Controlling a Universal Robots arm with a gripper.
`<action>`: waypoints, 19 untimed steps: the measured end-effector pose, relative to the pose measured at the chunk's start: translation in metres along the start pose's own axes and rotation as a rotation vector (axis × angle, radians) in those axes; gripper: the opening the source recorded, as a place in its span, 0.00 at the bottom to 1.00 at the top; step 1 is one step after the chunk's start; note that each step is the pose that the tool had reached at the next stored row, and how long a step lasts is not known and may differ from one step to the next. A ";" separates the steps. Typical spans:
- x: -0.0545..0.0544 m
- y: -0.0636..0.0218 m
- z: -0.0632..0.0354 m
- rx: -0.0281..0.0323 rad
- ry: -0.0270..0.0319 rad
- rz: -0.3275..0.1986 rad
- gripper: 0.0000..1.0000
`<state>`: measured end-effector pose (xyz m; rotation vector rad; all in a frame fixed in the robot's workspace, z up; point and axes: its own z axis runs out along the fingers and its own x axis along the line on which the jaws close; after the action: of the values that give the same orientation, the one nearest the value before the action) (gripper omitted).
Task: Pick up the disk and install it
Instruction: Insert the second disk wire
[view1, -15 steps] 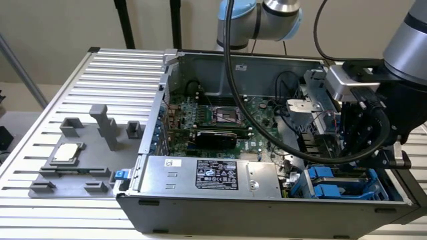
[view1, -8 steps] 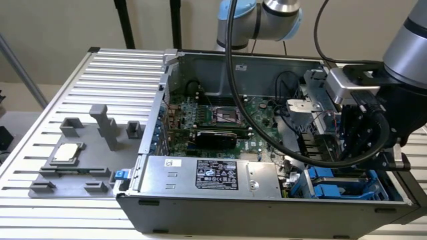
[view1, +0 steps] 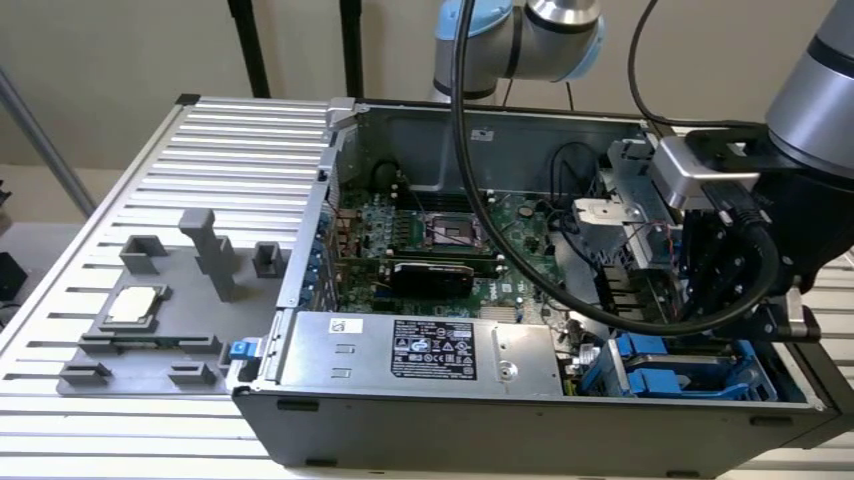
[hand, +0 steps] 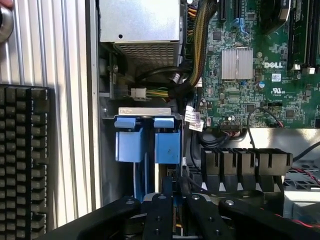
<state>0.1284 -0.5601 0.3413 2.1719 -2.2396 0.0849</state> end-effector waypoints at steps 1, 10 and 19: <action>0.000 0.0000 0.0000 0.0000 0.0001 0.000 0.00; -0.002 0.0000 -0.0002 0.0001 0.0001 0.000 0.00; -0.001 -0.0001 0.0000 0.0000 0.0000 0.000 0.00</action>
<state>0.1285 -0.5587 0.3412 2.1718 -2.2396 0.0849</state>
